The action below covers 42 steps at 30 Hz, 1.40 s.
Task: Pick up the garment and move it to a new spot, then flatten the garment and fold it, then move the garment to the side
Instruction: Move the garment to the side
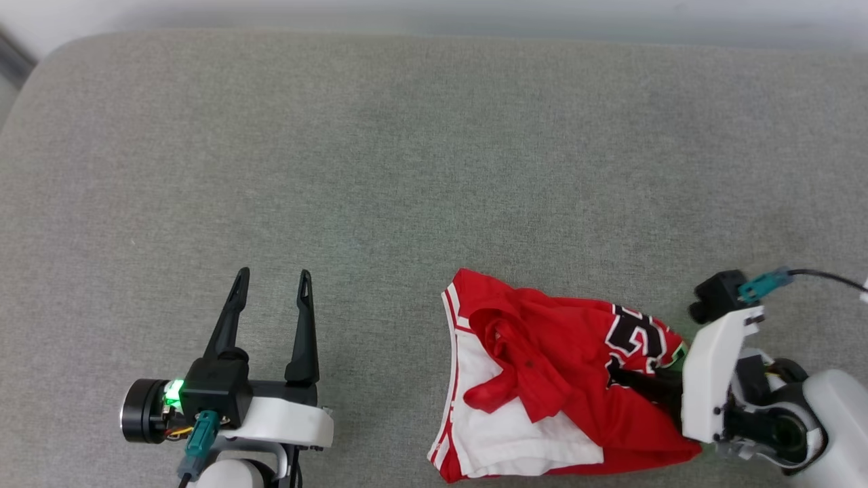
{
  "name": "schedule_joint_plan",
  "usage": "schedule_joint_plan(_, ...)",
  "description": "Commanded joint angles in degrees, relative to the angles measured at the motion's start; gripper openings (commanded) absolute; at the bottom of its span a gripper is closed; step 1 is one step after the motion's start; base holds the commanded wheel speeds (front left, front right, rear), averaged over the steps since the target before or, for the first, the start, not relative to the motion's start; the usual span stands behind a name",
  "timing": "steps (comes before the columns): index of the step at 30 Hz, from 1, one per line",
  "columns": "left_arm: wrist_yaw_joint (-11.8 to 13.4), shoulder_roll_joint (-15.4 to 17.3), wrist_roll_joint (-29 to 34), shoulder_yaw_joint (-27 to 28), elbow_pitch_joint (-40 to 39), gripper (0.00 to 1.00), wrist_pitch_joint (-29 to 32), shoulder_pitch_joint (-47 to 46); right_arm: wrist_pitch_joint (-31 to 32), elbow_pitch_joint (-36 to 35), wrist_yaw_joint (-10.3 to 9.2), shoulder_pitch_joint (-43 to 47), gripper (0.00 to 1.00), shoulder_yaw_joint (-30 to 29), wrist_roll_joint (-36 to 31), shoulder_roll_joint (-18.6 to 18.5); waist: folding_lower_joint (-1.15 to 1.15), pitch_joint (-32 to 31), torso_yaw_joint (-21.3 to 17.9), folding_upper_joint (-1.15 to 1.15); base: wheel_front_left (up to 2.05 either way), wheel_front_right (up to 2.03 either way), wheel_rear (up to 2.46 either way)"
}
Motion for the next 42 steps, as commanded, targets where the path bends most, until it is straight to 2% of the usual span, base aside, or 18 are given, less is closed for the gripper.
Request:
schedule_joint_plan(1, 0.15, -0.09, -0.12, 0.19, 0.23, 1.00, -0.27, -0.01, -0.27, 1.94, -0.31, 2.60, 0.00, 4.09, -0.49, 0.96, 0.00, -0.90, -0.06, 0.00, 0.00, 0.00, 0.00)
schedule_joint_plan(7, 0.77, -0.10, -0.60, 0.76, 0.36, 1.00, -0.27, 2.48, -7.26, -5.34, -0.21, -0.97, 0.00, 5.82, 0.44, -5.52, 0.00, -4.74, -1.13, 0.00, 0.00, 0.00, 0.00)
schedule_joint_plan(10, 1.38, -0.09, -1.02, 1.05, 0.08, 1.00, -0.27, 3.92, -8.84, -9.06, -0.19, -2.13, 0.00, 7.45, -0.89, -9.54, 0.00, -6.58, -2.68, 0.00, 0.00, 0.00, 0.00)
schedule_joint_plan(17, 2.65, -0.11, -2.23, 1.89, -0.98, 1.00, -0.27, 6.34, -9.54, -16.33, -0.19, -6.64, 0.00, 8.41, -3.67, -17.75, 0.00, -7.98, -8.90, 0.00, 0.00, 0.00, 0.00)
schedule_joint_plan(23, 2.97, -0.08, -2.16, 2.23, -2.12, 1.00, -0.20, 5.40, -8.26, -18.83, -0.19, -10.13, 0.00, 6.51, -6.40, -23.31, 0.00, -5.14, -14.91, 0.00, 0.00, 0.00, 0.00)
schedule_joint_plan(28, 2.10, 0.07, -1.17, 3.43, -3.24, 1.00, -0.20, 3.19, -9.14, -15.49, -0.19, -12.30, 0.00, 3.69, -10.49, -25.92, 0.00, -0.33, -18.44, 0.00, 0.00, 0.00, 0.00)
schedule_joint_plan(33, 0.73, 1.00, 0.03, 4.53, -4.60, 1.00, -0.20, 0.14, -11.40, -8.04, -0.21, -13.54, 0.00, 0.91, -14.00, -28.02, 0.00, 4.74, -19.72, 0.00, 0.00, 0.00, 0.00)
schedule_joint_plan(38, -0.10, 1.93, 0.79, 5.24, -6.24, 1.00, -0.20, -2.43, -14.08, 1.31, -0.21, -16.05, 0.00, -2.37, -17.81, -27.54, 0.00, 9.72, -19.63, 0.00, 0.00, 0.00, 0.00)
schedule_joint_plan(42, -0.50, 2.79, 1.27, 5.66, -7.82, 1.00, -0.20, -4.00, -16.42, 8.85, -0.21, -19.17, 0.00, -5.68, -20.54, -25.66, 0.00, 13.27, -19.37, 0.00, 0.00, 0.00, 0.00)
